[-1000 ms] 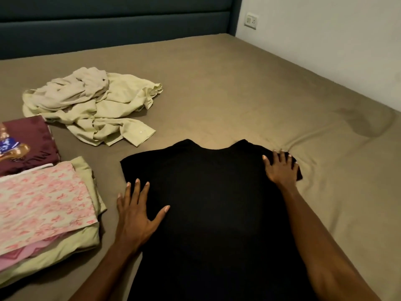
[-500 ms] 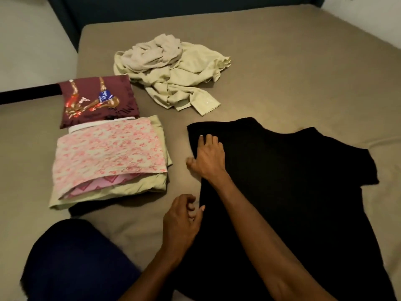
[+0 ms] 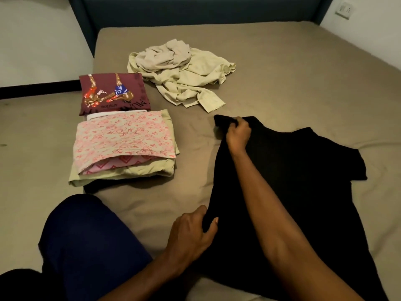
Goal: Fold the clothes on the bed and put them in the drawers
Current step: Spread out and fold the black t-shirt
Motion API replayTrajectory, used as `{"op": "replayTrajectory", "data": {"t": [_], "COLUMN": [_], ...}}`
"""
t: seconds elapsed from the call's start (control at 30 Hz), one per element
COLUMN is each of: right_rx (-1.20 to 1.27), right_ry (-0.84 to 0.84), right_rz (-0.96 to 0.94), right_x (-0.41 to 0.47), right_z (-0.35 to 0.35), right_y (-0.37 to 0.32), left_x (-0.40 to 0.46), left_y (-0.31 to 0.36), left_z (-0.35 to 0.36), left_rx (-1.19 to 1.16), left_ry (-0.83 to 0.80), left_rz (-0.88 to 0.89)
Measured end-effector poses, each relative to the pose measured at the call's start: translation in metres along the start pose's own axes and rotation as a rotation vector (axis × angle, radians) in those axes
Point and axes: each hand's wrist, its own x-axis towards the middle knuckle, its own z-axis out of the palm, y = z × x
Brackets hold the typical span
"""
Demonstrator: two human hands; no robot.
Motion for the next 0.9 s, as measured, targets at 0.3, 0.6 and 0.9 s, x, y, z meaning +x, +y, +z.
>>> {"op": "replayTrajectory", "data": {"t": [0.3, 0.6, 0.9], "right_rx": [0.319, 0.19, -0.166], "right_ry": [0.077, 0.1, 0.039], "right_rz": [0.27, 0.247, 0.155], "right_x": [0.068, 0.071, 0.067], "right_z": [-0.124, -0.144, -0.169], "right_y": [0.123, 0.141, 0.163], "left_x": [-0.027, -0.042, -0.054], "left_y": [0.106, 0.146, 0.137], "left_z": [0.055, 0.103, 0.097], "left_rx": [0.136, 0.263, 0.143], "left_ry": [-0.241, -0.448, -0.392], "left_rz": [0.158, 0.098, 0.235]}}
